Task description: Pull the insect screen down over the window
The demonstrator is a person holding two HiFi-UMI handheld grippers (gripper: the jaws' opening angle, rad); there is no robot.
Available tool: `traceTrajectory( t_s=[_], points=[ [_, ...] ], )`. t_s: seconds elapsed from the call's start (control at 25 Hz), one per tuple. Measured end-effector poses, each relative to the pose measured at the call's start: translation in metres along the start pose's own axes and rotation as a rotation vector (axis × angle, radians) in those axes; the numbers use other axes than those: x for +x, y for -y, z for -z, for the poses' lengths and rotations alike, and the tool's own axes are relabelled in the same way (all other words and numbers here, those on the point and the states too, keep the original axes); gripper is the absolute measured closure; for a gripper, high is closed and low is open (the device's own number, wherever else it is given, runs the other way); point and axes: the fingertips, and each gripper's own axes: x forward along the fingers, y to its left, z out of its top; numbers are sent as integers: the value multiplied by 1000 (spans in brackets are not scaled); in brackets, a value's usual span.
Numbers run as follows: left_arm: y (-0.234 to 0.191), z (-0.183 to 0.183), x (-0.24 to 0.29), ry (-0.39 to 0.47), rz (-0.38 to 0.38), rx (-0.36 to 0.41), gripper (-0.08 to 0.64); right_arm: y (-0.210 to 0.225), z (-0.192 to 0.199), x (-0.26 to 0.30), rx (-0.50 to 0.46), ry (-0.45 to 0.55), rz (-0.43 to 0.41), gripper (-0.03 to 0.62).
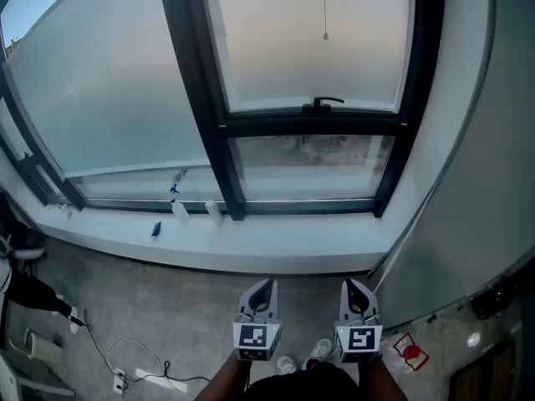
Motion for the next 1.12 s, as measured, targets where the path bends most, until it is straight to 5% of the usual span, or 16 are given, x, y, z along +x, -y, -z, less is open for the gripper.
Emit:
traceTrajectory(
  t_s=[1.12],
  points=[
    [-8,6,-7,-11,-29,17,558,-8,-6,7,-5,16,-20,591]
  ],
)
